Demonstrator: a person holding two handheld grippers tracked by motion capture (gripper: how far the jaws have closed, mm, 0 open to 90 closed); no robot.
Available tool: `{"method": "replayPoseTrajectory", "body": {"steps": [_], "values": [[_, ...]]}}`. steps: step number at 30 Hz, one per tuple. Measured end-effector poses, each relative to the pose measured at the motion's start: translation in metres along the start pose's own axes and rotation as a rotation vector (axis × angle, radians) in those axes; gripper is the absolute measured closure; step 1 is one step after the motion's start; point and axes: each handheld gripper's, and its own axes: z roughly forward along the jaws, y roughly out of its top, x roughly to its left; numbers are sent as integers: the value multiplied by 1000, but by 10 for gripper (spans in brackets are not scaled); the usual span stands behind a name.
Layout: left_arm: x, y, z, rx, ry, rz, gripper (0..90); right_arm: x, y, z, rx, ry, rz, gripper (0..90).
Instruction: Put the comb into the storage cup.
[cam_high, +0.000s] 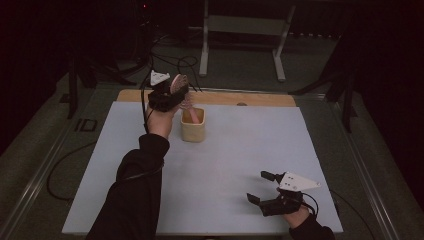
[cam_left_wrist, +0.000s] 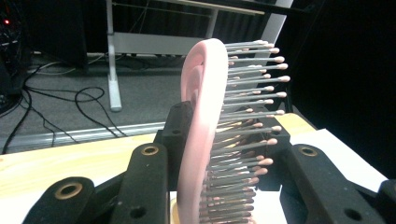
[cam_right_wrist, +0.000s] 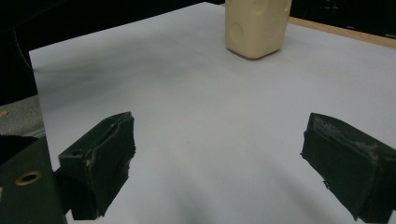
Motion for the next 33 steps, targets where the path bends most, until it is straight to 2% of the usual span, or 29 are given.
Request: {"method": "replayPoseTrajectory", "body": {"steps": [7,18,33], "values": [[1,-8,5,11,-3,-6,653,0,0,0,-1,1,-1,91],[10,-21,14,28,-8,-53,653,-1,0,0,0,0,2,91],[16,-31,19,38,-21,-89,653,0,0,0,-1,1,4,91]]}}
